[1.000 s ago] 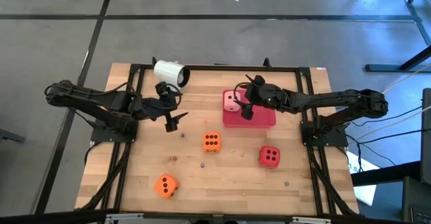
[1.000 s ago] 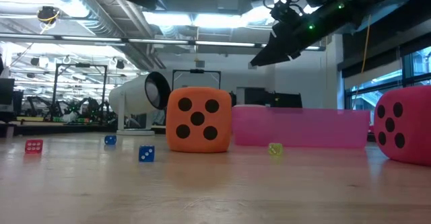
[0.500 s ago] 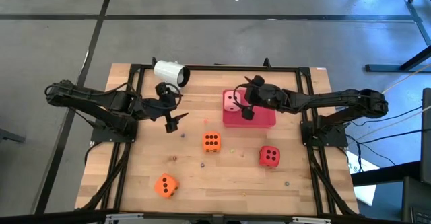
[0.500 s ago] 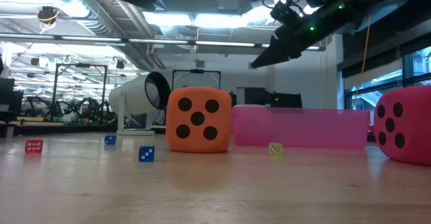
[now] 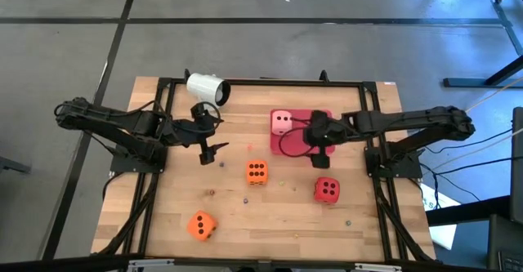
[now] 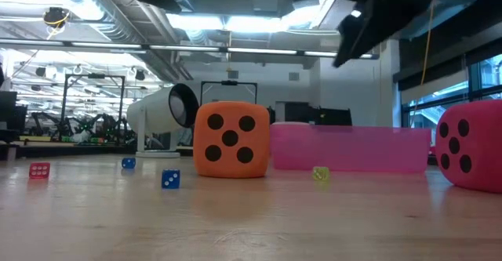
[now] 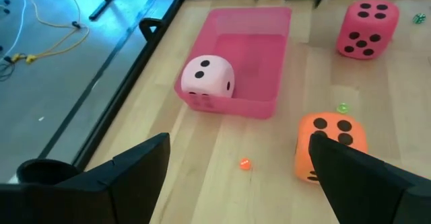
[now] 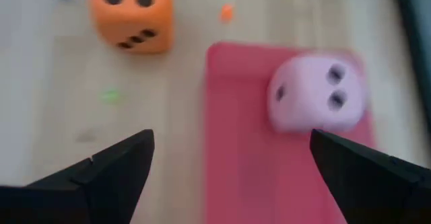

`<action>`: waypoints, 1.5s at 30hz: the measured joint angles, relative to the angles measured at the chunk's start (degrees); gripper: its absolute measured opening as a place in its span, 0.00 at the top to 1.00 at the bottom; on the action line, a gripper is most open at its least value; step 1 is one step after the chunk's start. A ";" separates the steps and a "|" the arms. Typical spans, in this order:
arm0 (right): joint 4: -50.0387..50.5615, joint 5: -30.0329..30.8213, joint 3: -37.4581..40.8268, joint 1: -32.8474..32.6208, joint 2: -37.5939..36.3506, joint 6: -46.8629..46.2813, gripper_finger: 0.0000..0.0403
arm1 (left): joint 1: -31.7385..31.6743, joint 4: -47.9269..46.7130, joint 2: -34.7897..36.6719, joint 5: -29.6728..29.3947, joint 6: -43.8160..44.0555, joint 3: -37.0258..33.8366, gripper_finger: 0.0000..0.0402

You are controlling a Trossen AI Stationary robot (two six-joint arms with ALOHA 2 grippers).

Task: Pick & Place Dice
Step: Put the big red dice into the red bin

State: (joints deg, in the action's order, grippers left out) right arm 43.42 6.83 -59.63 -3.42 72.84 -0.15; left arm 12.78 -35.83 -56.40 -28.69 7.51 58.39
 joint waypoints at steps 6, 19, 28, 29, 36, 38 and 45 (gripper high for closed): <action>8.46 -11.24 -1.99 -4.53 0.14 -21.52 0.01 | 0.00 0.00 -0.02 0.03 1.31 0.00 0.14; 13.73 -10.69 -1.95 -19.57 4.43 -35.34 0.01 | 0.00 -0.03 -0.02 0.03 -0.17 0.00 0.14; 14.14 -10.46 -1.95 -23.85 9.47 -37.71 0.01 | 0.00 -0.10 -0.56 0.09 -0.22 0.00 0.14; 14.42 -10.38 -1.95 -24.15 9.84 -37.98 0.01 | 0.00 -0.13 -0.63 0.14 -0.20 0.00 0.14; 15.08 -9.39 -1.95 -25.31 10.93 -38.01 0.01 | 0.00 -0.01 -1.64 0.08 -0.21 0.00 0.14; 15.44 -7.20 -1.95 -25.31 10.95 -38.19 0.01 | 0.00 -0.02 -2.02 0.08 -0.20 0.00 0.14; 16.54 -8.90 1.24 -25.31 10.93 -40.04 0.01 | 0.00 0.00 -3.19 0.04 -0.18 0.00 0.14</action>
State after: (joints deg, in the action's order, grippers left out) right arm 59.96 -2.07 -58.39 -28.73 83.77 -40.19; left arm 12.78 -35.83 -59.59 -28.64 7.32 58.39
